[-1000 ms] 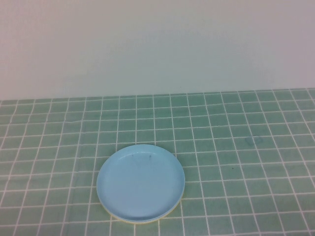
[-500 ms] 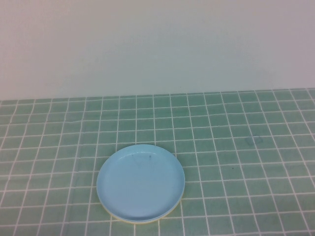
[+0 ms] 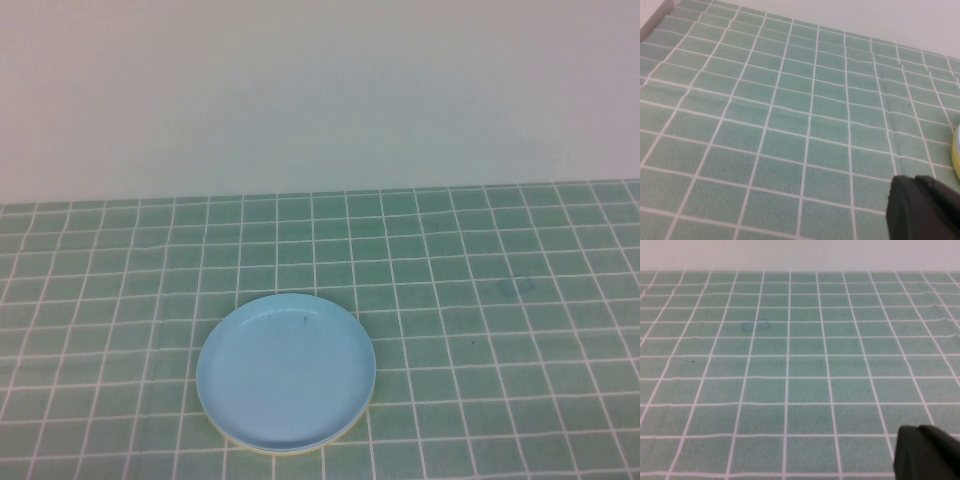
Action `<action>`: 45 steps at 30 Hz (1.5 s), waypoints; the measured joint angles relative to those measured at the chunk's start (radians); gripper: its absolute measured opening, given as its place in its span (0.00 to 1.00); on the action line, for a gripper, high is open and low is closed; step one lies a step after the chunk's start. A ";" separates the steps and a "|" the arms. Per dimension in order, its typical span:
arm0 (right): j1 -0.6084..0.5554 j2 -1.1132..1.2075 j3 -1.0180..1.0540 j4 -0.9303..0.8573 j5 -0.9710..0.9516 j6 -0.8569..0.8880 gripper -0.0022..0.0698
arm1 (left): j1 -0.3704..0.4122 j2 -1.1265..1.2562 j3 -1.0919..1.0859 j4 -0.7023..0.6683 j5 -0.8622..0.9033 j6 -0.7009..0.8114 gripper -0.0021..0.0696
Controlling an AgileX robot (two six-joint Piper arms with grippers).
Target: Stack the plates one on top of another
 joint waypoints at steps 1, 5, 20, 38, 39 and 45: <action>0.000 0.000 0.000 0.000 0.000 0.000 0.03 | 0.000 0.000 0.000 0.000 0.000 0.000 0.03; 0.000 0.000 0.000 -0.002 0.000 0.000 0.03 | 0.000 0.000 0.000 0.000 0.000 0.000 0.03; 0.000 0.000 0.000 -0.002 0.000 0.000 0.03 | 0.000 0.000 0.000 0.000 0.000 0.000 0.03; 0.000 0.000 0.000 -0.002 0.002 0.000 0.03 | 0.000 0.000 0.000 0.003 0.000 0.185 0.03; 0.000 0.000 0.000 -0.002 0.002 0.000 0.03 | 0.000 0.000 0.000 0.004 0.000 0.187 0.03; 0.000 0.000 0.000 -0.002 0.002 0.000 0.03 | 0.000 0.000 0.000 0.004 0.000 0.187 0.03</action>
